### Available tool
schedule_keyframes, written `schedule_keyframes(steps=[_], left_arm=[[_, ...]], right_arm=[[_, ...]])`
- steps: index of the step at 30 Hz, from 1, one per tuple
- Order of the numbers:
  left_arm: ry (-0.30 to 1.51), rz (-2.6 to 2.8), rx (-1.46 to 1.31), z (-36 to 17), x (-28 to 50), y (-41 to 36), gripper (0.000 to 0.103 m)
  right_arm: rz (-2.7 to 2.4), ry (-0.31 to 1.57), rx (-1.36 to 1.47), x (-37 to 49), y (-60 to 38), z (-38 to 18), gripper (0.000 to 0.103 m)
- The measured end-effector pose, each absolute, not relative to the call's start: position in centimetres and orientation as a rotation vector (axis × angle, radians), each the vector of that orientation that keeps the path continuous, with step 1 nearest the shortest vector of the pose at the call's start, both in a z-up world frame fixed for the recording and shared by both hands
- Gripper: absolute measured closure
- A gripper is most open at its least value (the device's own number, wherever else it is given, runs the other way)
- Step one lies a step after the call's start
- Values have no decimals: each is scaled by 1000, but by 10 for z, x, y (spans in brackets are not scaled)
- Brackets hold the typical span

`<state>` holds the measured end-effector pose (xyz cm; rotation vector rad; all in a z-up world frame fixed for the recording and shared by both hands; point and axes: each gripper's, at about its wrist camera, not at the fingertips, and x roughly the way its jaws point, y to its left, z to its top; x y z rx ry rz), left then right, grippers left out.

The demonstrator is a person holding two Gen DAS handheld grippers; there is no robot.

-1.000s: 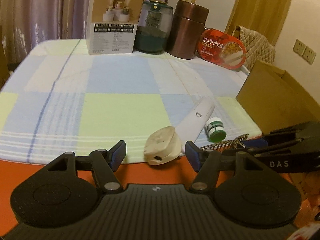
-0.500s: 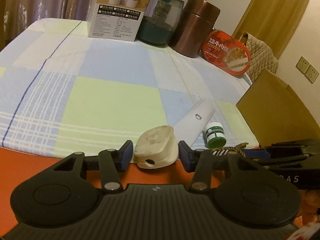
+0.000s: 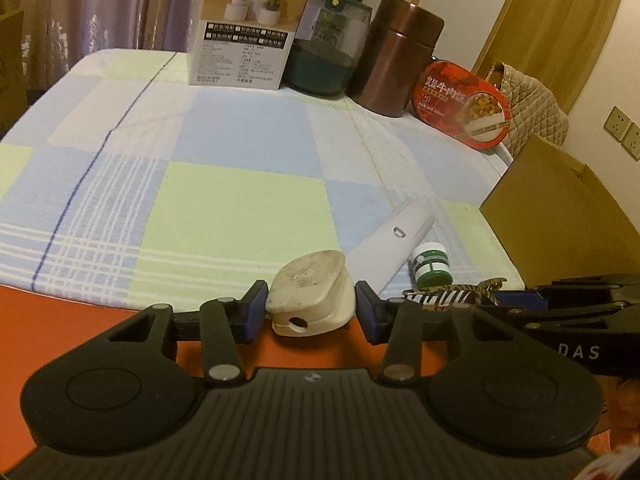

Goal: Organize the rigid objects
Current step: 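Carry the plug adapter and hair clip over the cardboard box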

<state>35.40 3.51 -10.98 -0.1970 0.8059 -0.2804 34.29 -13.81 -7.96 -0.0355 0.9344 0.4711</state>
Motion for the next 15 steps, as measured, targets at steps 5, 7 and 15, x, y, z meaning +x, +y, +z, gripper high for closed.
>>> schedule_keyframes(steps=[5, 7, 15], left_arm=[[805, -248, -213, -92, 336, 35, 62], [794, -236, -214, -84, 328, 36, 62], [711, -187, -203, -50, 285, 38, 62]], right_arm=[[471, 908, -22, 334, -139, -69, 76], [471, 890, -33, 329, -139, -63, 76], [471, 814, -8, 300, -147, -33, 76]])
